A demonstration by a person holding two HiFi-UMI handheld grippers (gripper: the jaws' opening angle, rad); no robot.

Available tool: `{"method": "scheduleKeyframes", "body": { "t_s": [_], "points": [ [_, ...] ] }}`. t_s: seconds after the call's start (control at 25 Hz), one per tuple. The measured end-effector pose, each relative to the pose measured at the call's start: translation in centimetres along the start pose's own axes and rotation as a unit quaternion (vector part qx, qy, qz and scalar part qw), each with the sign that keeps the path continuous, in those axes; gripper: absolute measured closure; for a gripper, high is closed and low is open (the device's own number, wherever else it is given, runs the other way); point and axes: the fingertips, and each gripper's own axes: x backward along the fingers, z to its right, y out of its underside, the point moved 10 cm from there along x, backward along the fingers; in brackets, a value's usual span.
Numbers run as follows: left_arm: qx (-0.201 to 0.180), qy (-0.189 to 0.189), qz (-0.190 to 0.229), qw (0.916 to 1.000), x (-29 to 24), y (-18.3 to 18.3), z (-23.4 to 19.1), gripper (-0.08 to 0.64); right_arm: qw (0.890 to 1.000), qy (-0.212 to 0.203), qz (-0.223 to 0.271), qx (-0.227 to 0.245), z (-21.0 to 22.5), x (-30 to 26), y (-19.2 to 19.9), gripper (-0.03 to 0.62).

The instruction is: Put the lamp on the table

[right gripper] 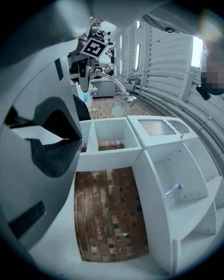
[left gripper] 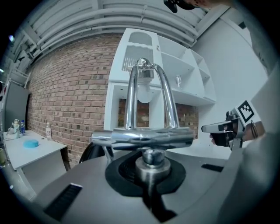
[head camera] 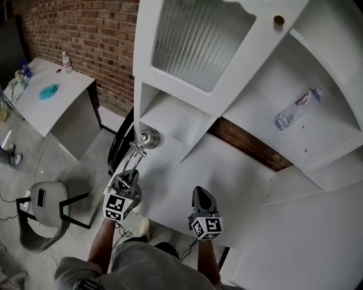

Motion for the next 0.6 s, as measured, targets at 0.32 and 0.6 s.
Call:
{"method": "scheduleKeyframes", "body": {
  "t_s": [0.32,0.6],
  "points": [
    [0.008,-0.005,-0.012,0.9999,-2.6,1.4,-2.0,0.560,1.000,-0.009,-0.015,-0.003,1.0,-3.2,0.9,0.569],
    [0.005,-0.002,-0.023,0.9997,-4.6,2.6,-2.9,0.560,1.000,-0.018,-0.017,-0.001,1.4,-5.8,1.2,0.569]
  ]
}}
